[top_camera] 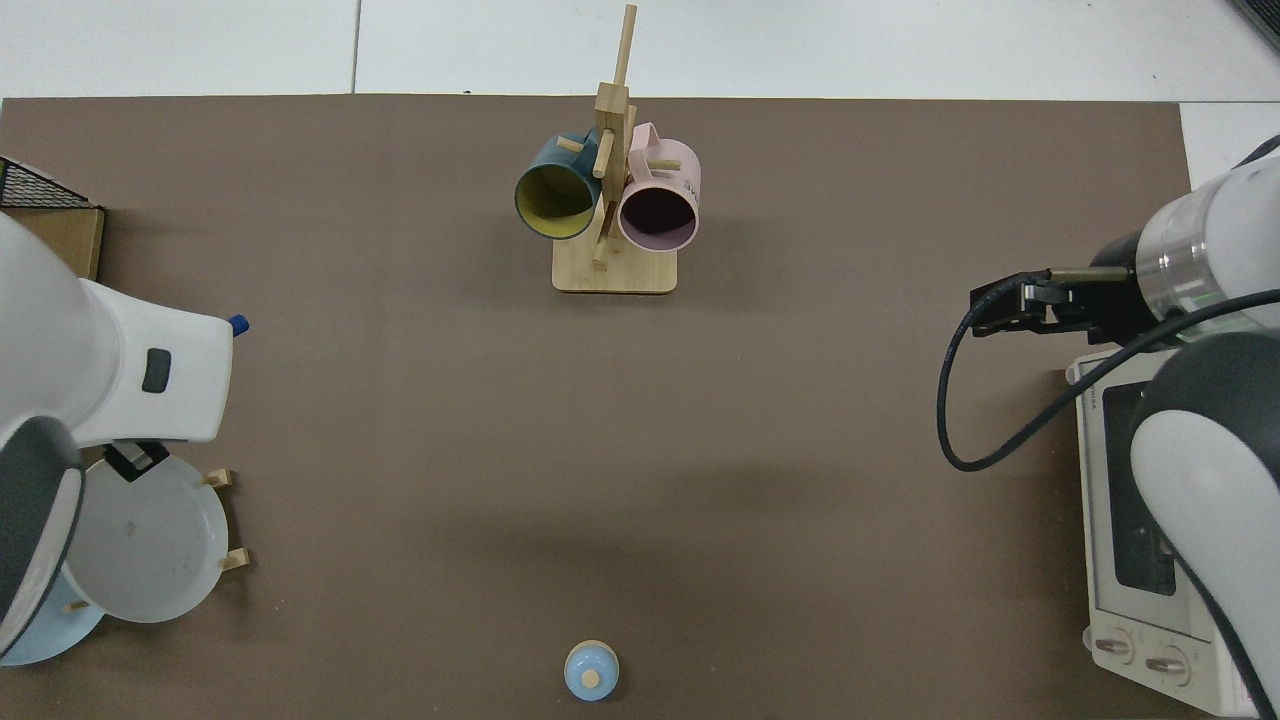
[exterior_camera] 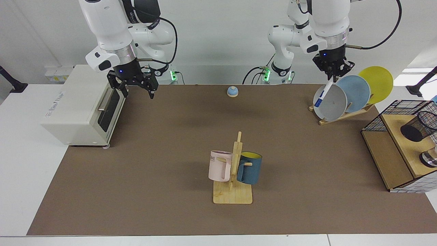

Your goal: Put markers into pen holder

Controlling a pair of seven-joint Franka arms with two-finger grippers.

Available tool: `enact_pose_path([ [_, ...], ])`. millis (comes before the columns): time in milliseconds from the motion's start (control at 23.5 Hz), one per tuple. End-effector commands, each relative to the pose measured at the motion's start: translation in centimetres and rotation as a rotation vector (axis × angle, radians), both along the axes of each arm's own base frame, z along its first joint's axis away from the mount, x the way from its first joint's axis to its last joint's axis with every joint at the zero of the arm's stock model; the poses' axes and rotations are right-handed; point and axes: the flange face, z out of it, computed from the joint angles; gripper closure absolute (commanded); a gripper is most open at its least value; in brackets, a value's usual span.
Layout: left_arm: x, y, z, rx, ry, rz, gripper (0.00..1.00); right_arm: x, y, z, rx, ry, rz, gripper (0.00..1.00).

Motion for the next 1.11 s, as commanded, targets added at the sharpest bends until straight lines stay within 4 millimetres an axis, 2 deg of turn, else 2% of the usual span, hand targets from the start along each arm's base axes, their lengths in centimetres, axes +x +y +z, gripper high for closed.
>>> enact_pose_path([
  [0, -0.1, 1.3, 1.2, 0.072, 0.018, -0.034, 1.0, -0.6, 0.0, -0.1, -0.009, -0.002, -0.022, 0.0],
  [213, 0.2, 4.1, 2.2, 0.148, 0.053, -0.095, 1.0, -0.6, -0.2, -0.2, -0.001, 0.004, -0.026, 0.0],
  [298, 0.6, 6.4, 2.8, 0.147, 0.067, -0.107, 1.0, -0.5, -0.2, -0.2, 0.001, -0.005, -0.027, 0.0],
  [426, 1.0, 8.8, 3.6, 0.16, 0.086, -0.128, 1.0, -0.4, -0.2, -0.2, 0.001, -0.007, -0.026, 0.0],
  [681, 1.1, 13.5, 3.9, 0.185, 0.173, -0.209, 1.0, -0.4, -0.1, -0.1, 0.001, -0.008, -0.024, 0.0],
  [1064, 1.4, 18.8, 4.4, 0.209, 0.263, -0.36, 1.0, -0.4, -0.1, -0.2, 0.001, -0.007, -0.024, 0.0],
])
